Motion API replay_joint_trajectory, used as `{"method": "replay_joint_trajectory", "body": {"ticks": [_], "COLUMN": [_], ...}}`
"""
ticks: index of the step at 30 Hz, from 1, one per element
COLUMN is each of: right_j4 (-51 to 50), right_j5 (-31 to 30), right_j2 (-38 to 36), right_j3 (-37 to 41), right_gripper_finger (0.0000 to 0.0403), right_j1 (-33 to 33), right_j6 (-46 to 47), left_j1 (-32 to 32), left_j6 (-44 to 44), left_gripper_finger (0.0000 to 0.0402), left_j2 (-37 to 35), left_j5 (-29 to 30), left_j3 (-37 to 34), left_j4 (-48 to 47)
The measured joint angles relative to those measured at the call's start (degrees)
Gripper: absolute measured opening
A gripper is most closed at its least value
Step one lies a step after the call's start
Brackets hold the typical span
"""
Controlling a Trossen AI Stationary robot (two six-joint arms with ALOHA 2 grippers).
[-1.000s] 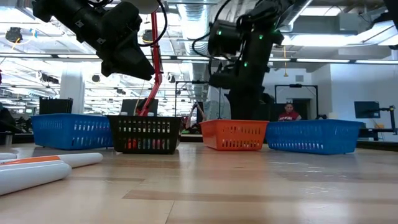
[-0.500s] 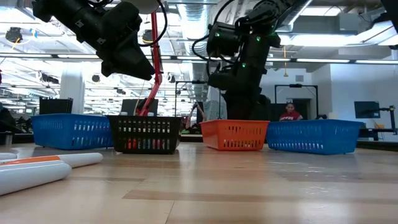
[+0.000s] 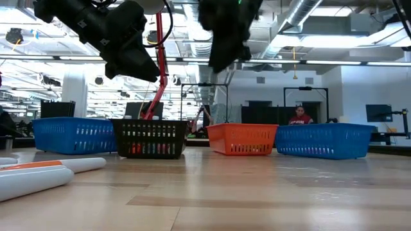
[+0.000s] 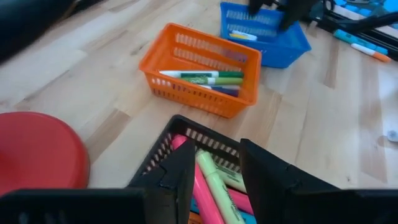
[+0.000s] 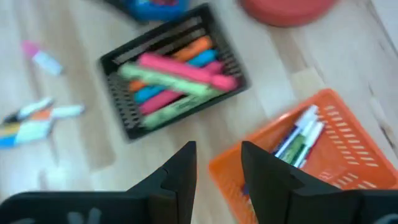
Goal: Pick & Place Markers
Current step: Put the small white and pink highlighter pen into the right blue basket
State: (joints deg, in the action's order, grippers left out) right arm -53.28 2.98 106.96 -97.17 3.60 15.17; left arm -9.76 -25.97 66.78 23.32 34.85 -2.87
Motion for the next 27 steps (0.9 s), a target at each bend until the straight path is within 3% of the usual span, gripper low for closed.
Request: {"method": "replay_joint_trajectory", "body": {"ticks": [3, 6, 11, 14, 22, 27], "right_j4": [-0.51, -2.17, 0.31, 6.85, 37.70, 51.86], "right_j5": [-0.84, -6.22, -15.15, -18.03, -14.51, -11.13], "right_j2": [-1.97, -5.06, -12.97, -18.93, -32.65, -35.62], "right_j3": [0.40, 3.83, 13.80, 22.76, 50.03, 57.84], "right_gripper_finger": [0.0118, 0.0118, 0.0118, 0.0118, 0.0118, 0.0118], "right_j1": [-2.23, -4.74, -9.79, -12.59, -12.22, -10.09], "right_j6": [-2.37, -0.99, 4.20, 6.14, 7.09, 1.77], "left_j1": [-0.57, -1.96, -5.90, -9.82, -23.21, -27.64], "left_j6": [0.01, 0.01, -3.60, -5.28, -21.56, -30.42], "left_gripper_finger": [0.0121, 0.0121, 0.0121, 0.0121, 0.0106, 0.0097], "left_j2": [-0.13, -1.48, -5.35, -6.87, -7.56, -5.87], "left_j5": [-3.99, -9.33, -9.39, -8.75, -8.39, -10.26], "left_j3": [0.00, 0.00, 0.00, 0.00, 0.00, 0.02], "left_j4": [-0.05, -0.28, -1.69, -2.59, -2.72, -7.27]}}
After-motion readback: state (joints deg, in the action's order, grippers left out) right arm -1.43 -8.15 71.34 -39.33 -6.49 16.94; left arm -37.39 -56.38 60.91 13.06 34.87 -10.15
